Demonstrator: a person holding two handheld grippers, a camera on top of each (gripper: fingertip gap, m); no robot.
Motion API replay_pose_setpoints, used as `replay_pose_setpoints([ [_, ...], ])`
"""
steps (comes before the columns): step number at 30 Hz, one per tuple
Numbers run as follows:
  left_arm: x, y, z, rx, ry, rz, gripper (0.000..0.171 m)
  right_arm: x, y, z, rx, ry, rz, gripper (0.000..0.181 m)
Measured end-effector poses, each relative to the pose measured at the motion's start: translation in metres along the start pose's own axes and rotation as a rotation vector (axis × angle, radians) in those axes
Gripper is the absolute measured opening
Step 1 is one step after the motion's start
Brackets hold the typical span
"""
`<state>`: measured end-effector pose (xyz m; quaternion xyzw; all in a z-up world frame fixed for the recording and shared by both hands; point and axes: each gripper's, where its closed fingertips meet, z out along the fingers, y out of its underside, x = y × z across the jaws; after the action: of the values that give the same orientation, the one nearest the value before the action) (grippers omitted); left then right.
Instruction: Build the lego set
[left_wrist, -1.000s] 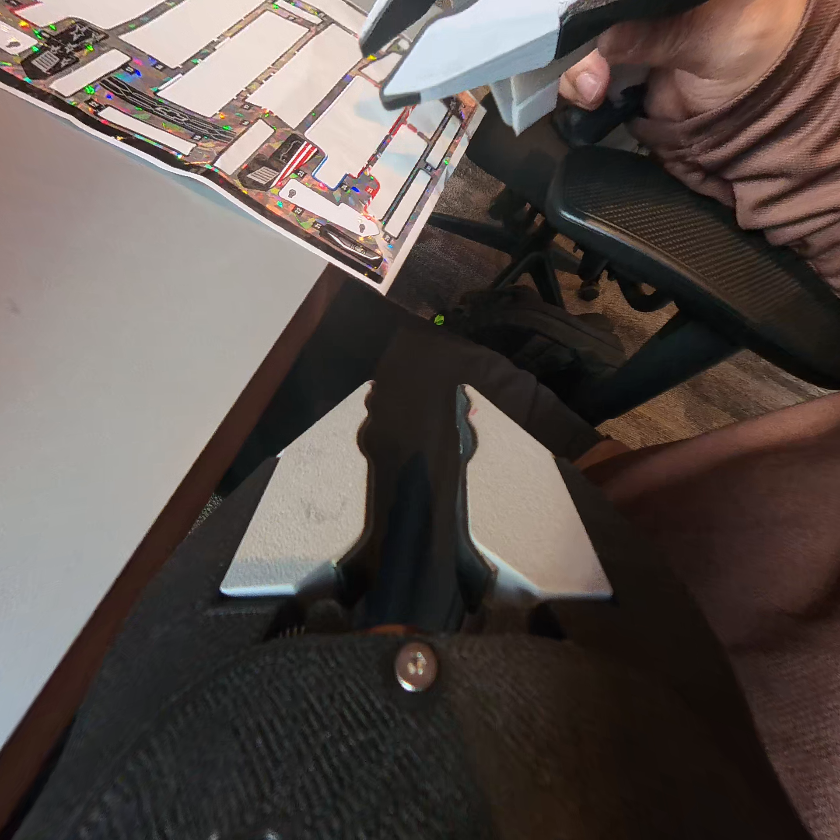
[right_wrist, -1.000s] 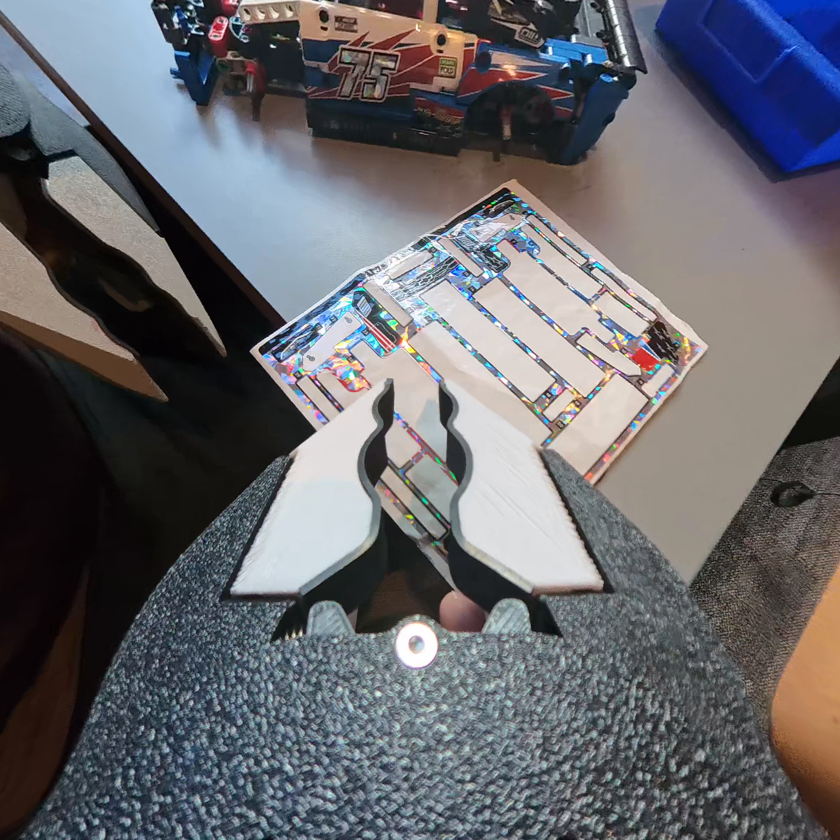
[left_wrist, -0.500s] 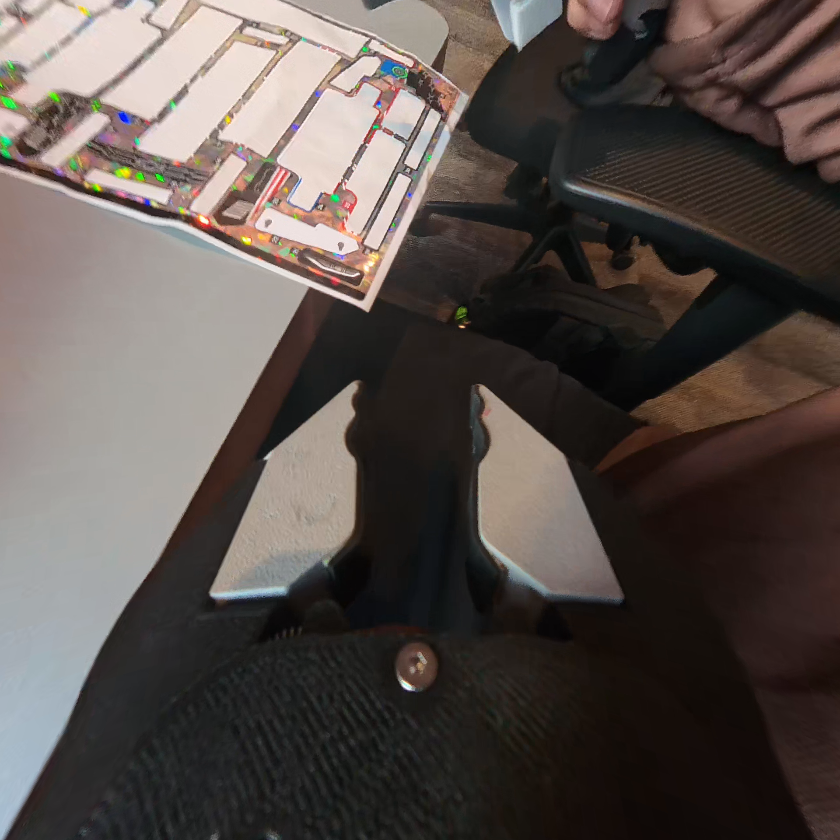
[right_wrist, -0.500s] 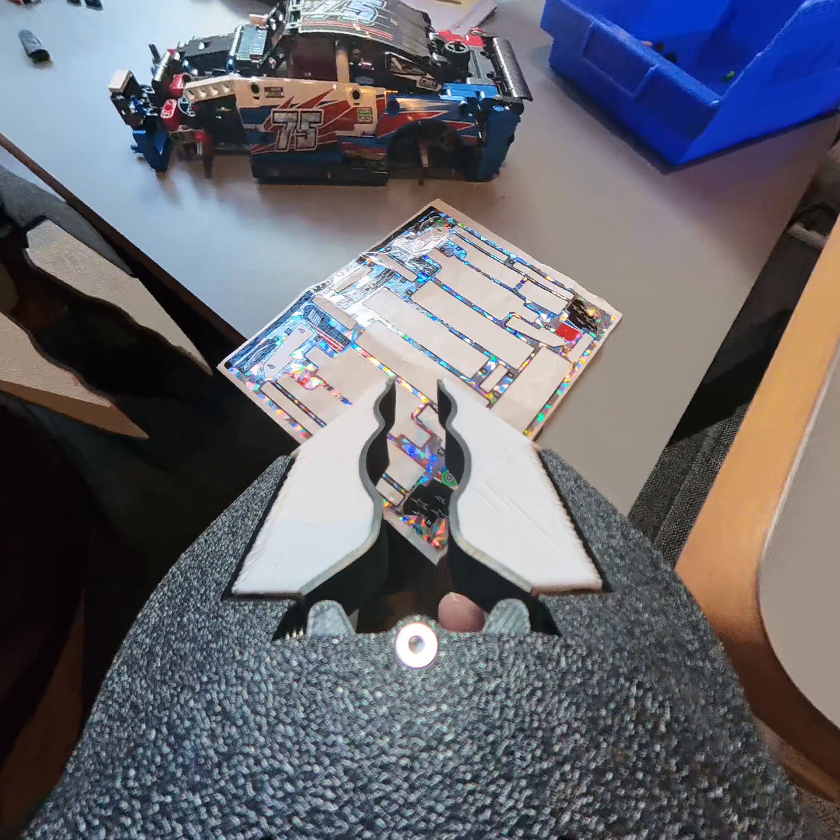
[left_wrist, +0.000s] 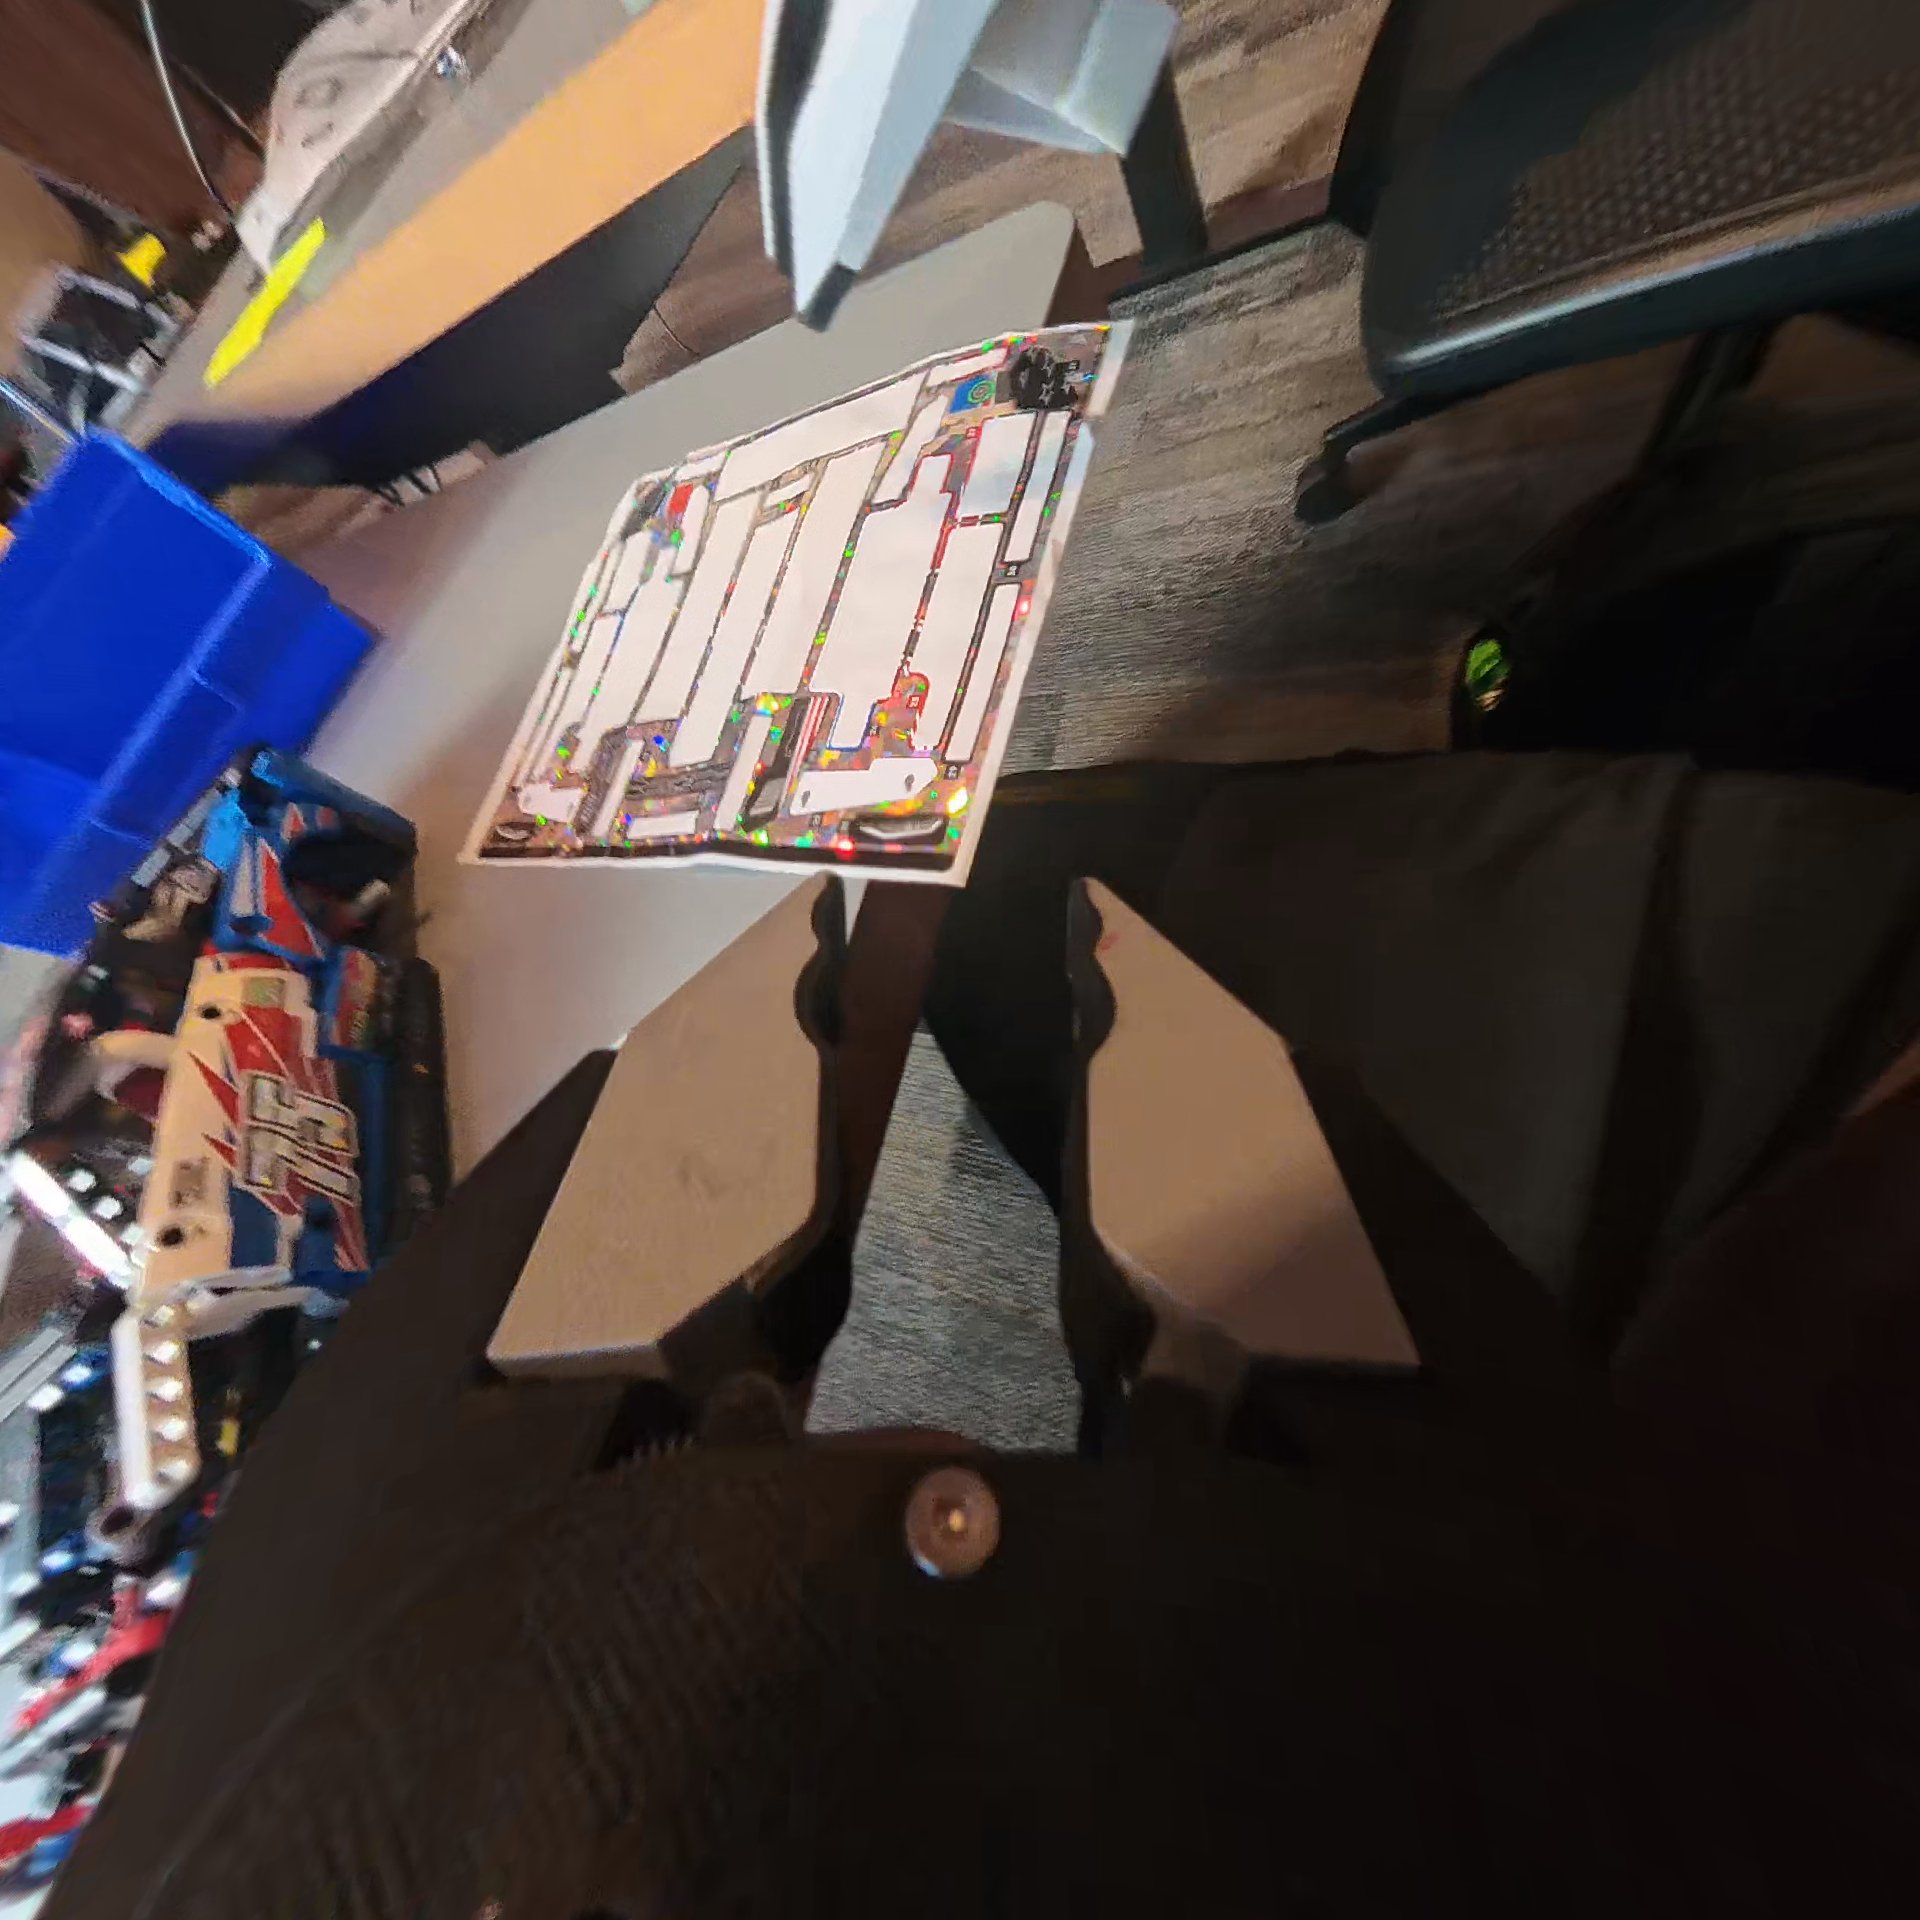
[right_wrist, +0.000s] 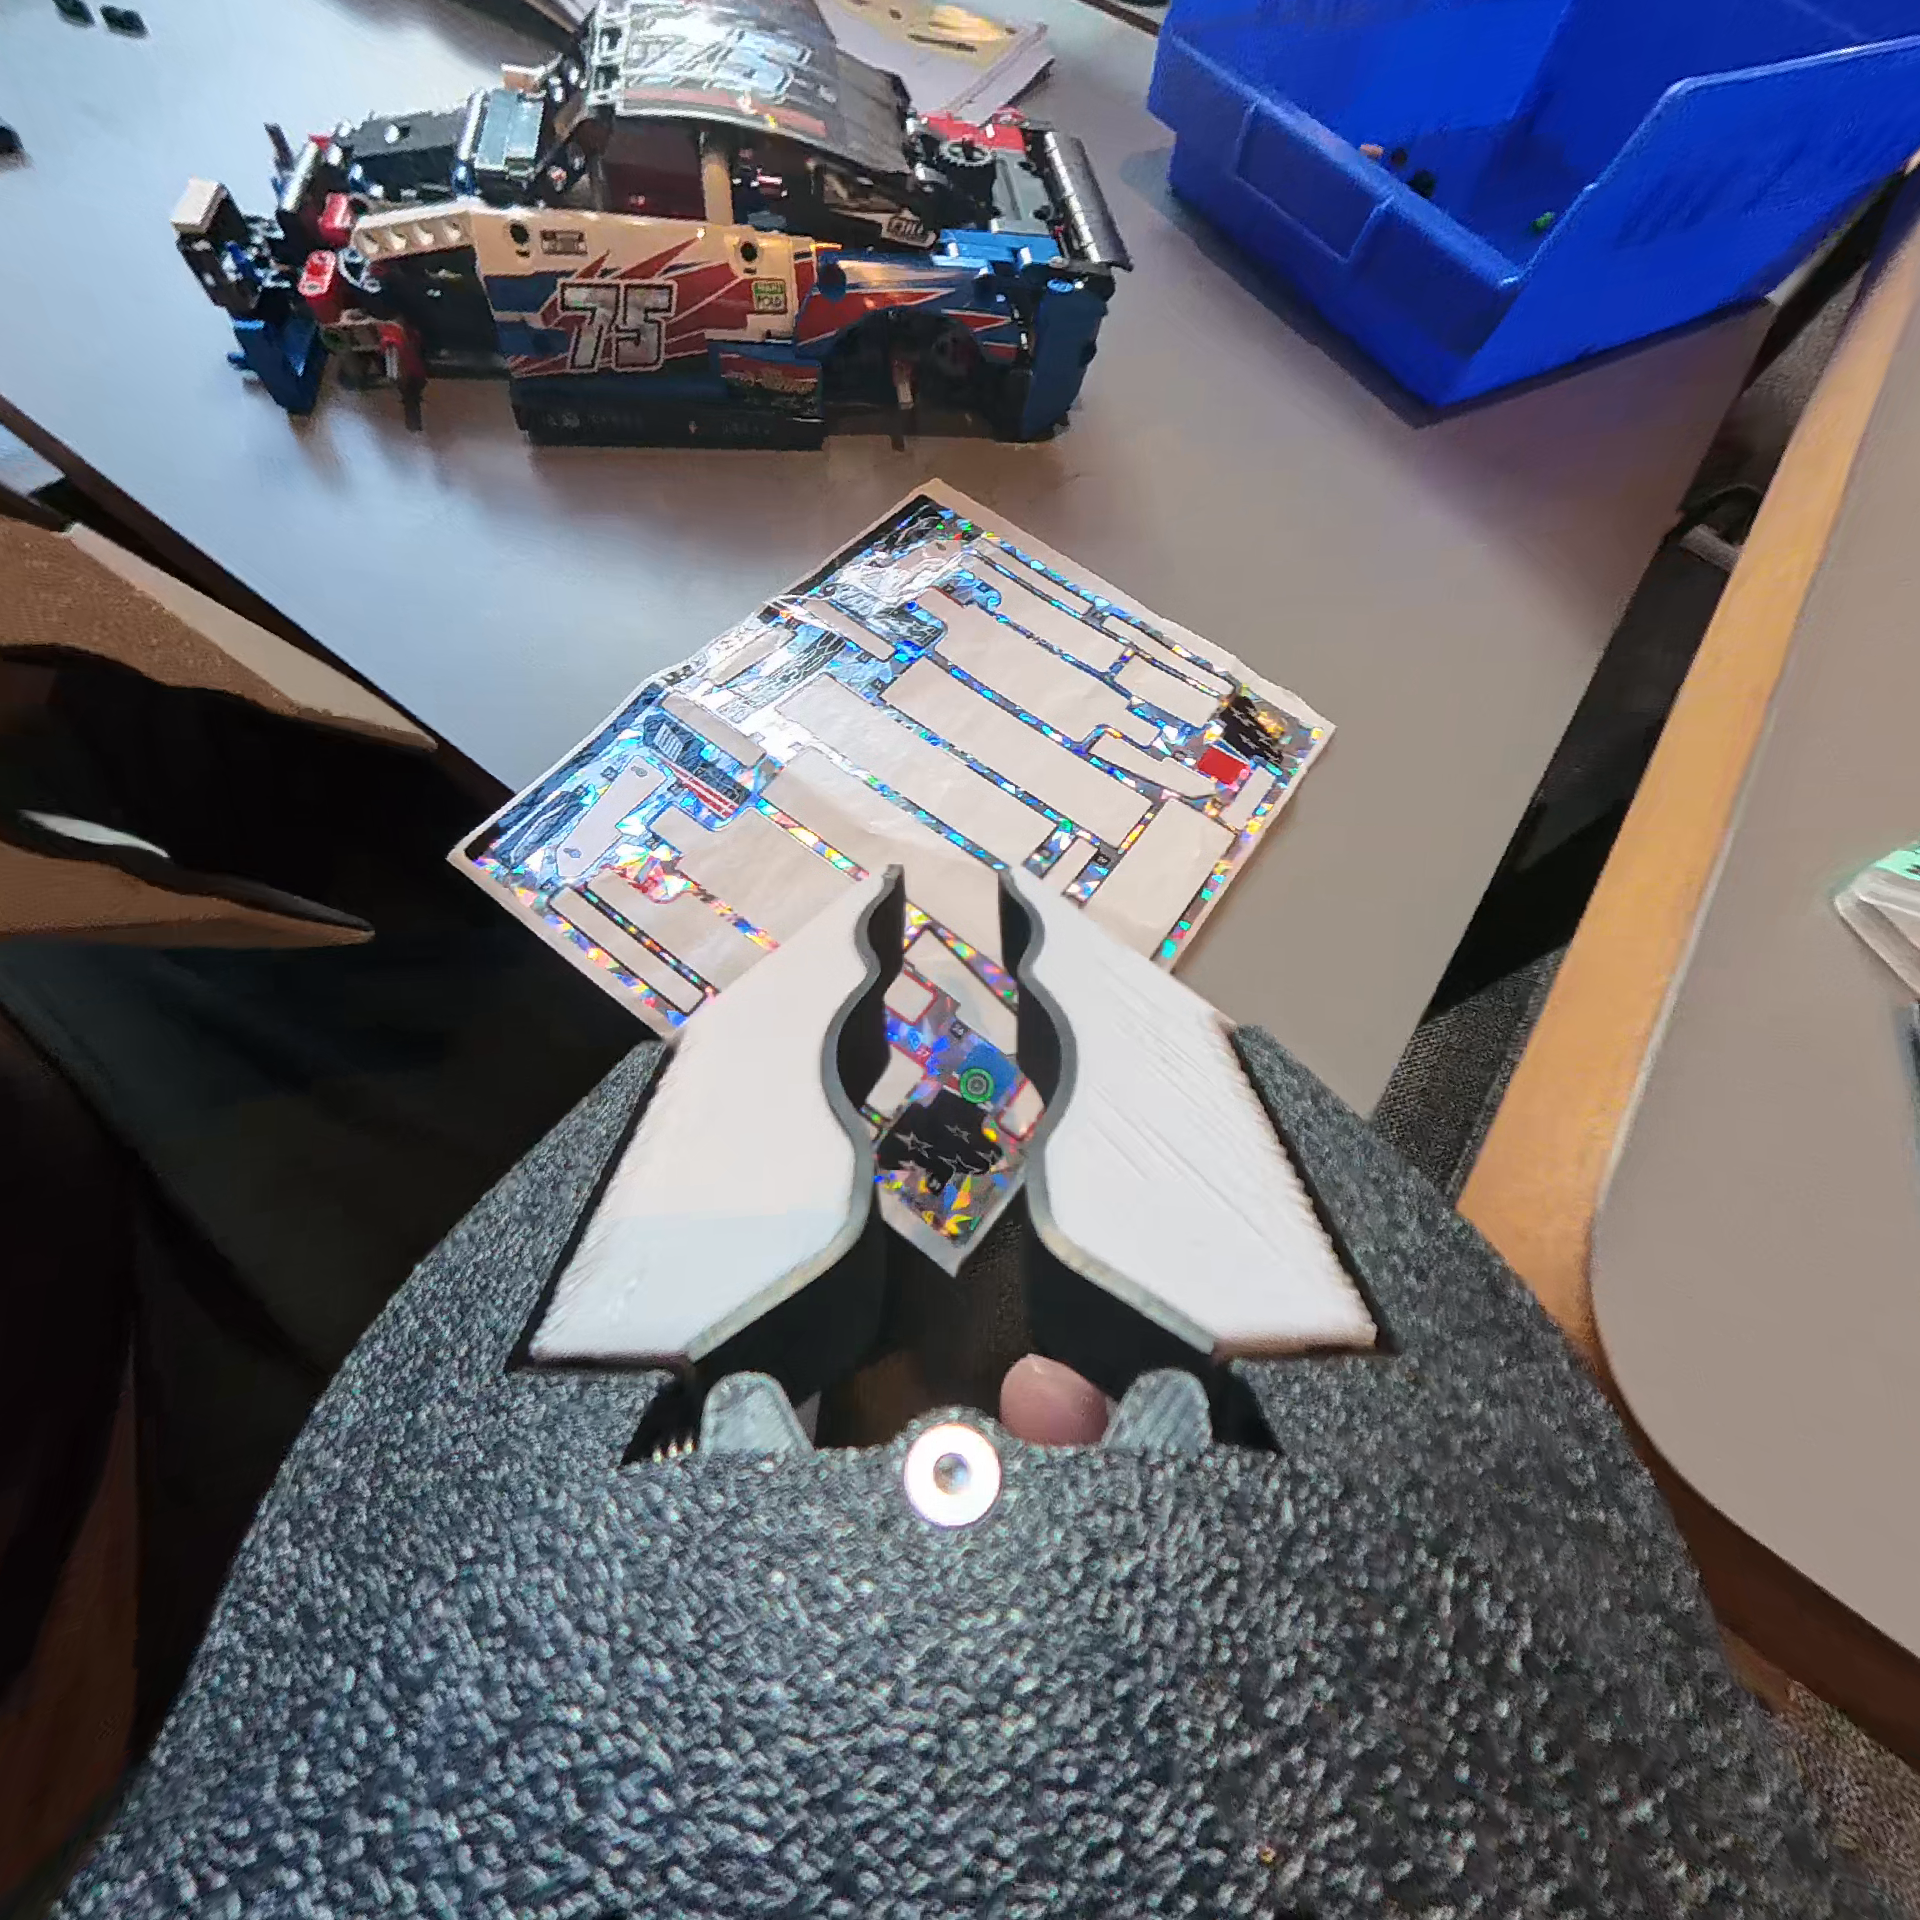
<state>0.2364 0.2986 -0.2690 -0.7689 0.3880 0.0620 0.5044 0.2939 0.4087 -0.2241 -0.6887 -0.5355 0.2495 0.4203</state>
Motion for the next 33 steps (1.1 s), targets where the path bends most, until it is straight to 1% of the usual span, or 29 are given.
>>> replay_pose_setpoints([
  [4,-0.003,-0.009,0.008,0.002,-0.061,0.147,0.041,0.012,-0.002,-0.006,0.015,0.045,0.036,0.017],
  [7,-0.003,-0.014,0.013,0.009,-0.07,0.181,0.038,0.017,-0.004,-0.011,0.031,0.061,0.053,0.017],
  [10,-0.003,-0.012,0.016,-0.006,-0.07,0.199,0.036,0.017,-0.005,-0.011,0.039,0.054,0.066,0.017],
  [13,-0.006,-0.007,0.02,-0.035,-0.113,0.291,0.035,0.014,-0.004,-0.008,0.038,0.034,0.069,0.017],
  [15,-0.004,-0.004,0.022,-0.039,-0.124,0.325,0.032,0.01,-0.003,-0.006,0.036,0.017,0.067,0.017],
  [18,-0.004,-0.003,0.024,-0.038,-0.135,0.344,0.021,0.0,-0.004,-0.001,0.029,-0.021,0.058,0.018],
  [20,-0.007,-0.001,0.026,-0.041,-0.148,0.351,0.018,-0.008,-0.002,0.002,0.013,-0.043,0.036,0.022],
  [23,-0.009,0.002,0.028,-0.041,-0.147,0.338,0.01,-0.02,0.001,0.006,-0.018,-0.072,-0.021,0.029],
  [25,-0.01,0.0,0.024,-0.018,-0.153,0.325,0.003,-0.031,0.001,0.007,-0.024,-0.102,-0.066,0.03],
  [29,-0.013,0.002,0.02,-0.01,-0.161,0.309,0.001,-0.04,0.005,0.011,-0.055,-0.11,-0.135,0.03],
  [33,-0.012,0.005,0.015,-0.01,-0.166,0.303,0.0,-0.039,0.007,0.012,-0.063,-0.108,-0.124,0.03],
])
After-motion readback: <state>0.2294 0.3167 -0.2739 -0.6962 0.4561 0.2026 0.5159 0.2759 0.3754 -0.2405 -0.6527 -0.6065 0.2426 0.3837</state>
